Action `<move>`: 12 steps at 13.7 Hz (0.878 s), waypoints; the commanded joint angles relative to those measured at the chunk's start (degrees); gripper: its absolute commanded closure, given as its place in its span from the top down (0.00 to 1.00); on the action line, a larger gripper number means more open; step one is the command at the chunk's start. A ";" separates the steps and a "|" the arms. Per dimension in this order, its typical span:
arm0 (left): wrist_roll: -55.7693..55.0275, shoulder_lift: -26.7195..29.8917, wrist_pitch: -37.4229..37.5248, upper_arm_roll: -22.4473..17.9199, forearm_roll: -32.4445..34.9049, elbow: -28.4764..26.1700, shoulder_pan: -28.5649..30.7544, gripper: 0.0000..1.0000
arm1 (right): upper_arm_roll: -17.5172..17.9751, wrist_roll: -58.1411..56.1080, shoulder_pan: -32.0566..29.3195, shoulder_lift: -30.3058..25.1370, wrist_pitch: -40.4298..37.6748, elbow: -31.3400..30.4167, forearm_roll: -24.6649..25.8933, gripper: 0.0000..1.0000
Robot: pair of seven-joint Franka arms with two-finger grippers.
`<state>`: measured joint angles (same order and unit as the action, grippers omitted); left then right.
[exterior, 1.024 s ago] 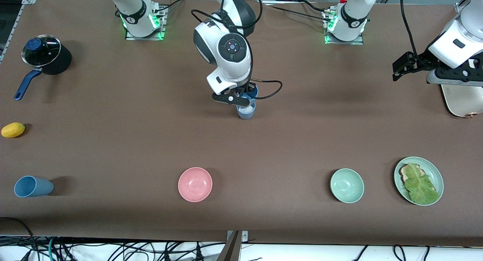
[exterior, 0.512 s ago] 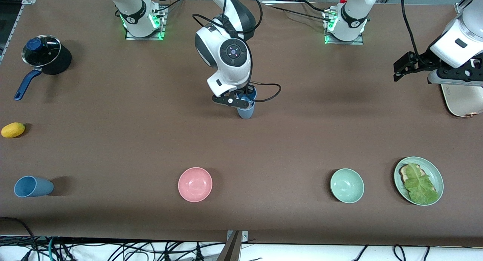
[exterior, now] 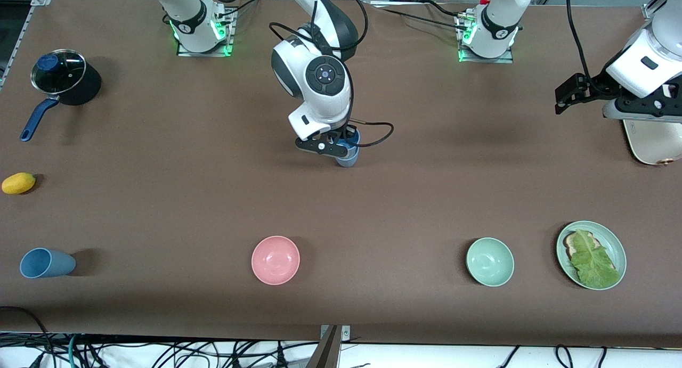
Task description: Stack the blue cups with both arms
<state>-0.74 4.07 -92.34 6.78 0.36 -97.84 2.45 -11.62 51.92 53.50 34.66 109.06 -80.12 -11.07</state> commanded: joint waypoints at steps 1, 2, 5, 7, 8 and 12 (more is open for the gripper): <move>1.18 -0.82 1.37 -0.10 -0.63 1.95 0.10 1.00 | 0.10 0.46 0.03 -0.47 0.62 0.23 0.87 0.56; 1.18 -0.82 1.37 -0.10 -0.63 1.95 0.19 1.00 | 0.10 0.64 -0.15 -0.47 0.63 0.23 0.78 0.70; 1.18 -0.82 1.46 -0.10 -0.63 1.95 0.19 1.00 | 0.02 0.38 -0.76 -0.65 0.63 1.45 0.87 0.89; 1.00 -0.82 1.46 -0.01 -0.71 1.95 0.10 1.00 | -1.20 -0.67 -1.73 -1.09 0.45 1.90 0.87 0.99; 1.18 -0.82 1.37 0.08 -0.63 1.95 0.10 1.00 | -2.26 -2.50 -2.60 -1.70 -0.07 1.90 0.87 1.00; 1.27 -0.82 1.46 -0.01 -0.63 1.95 0.19 1.00 | -7.35 -15.59 -4.81 -4.33 -2.26 1.63 0.35 1.00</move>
<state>-0.74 4.06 -92.23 6.78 0.36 -97.71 2.44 -16.70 41.37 49.15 32.57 109.46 -78.20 -10.82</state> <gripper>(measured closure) 0.000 0.000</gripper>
